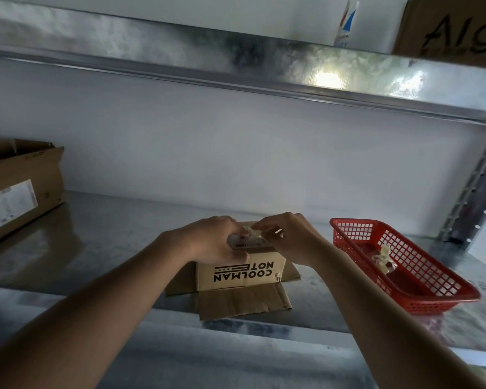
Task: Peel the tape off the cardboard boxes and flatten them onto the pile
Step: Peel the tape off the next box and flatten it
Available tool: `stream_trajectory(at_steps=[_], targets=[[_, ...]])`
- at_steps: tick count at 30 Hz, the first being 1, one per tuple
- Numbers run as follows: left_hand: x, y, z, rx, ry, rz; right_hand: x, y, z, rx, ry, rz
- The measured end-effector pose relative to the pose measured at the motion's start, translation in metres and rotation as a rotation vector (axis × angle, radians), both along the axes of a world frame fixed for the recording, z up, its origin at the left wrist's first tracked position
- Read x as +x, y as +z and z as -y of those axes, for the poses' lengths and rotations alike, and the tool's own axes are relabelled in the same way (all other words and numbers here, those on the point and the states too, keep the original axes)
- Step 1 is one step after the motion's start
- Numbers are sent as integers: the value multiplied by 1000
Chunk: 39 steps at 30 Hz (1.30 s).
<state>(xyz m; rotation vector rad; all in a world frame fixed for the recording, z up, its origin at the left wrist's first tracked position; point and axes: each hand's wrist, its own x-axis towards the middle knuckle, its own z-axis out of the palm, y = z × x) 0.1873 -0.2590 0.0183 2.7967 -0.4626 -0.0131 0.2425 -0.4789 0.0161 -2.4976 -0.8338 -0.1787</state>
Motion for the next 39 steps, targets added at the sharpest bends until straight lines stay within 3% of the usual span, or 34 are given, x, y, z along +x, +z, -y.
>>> stream_trajectory(at_steps=[11, 26, 31, 39], targets=[[1, -1, 1, -69, 18, -14, -7, -2, -17, 46, -116, 159], [4, -2, -12, -33, 46, -32, -1, -6, 17, 121, -534, 308], [10, 6, -9, -42, 32, -48, -4, -3, 20, 116, -292, 300], [12, 15, 17, 77, 33, -3, -1, -3, 14, -42, -69, 51]])
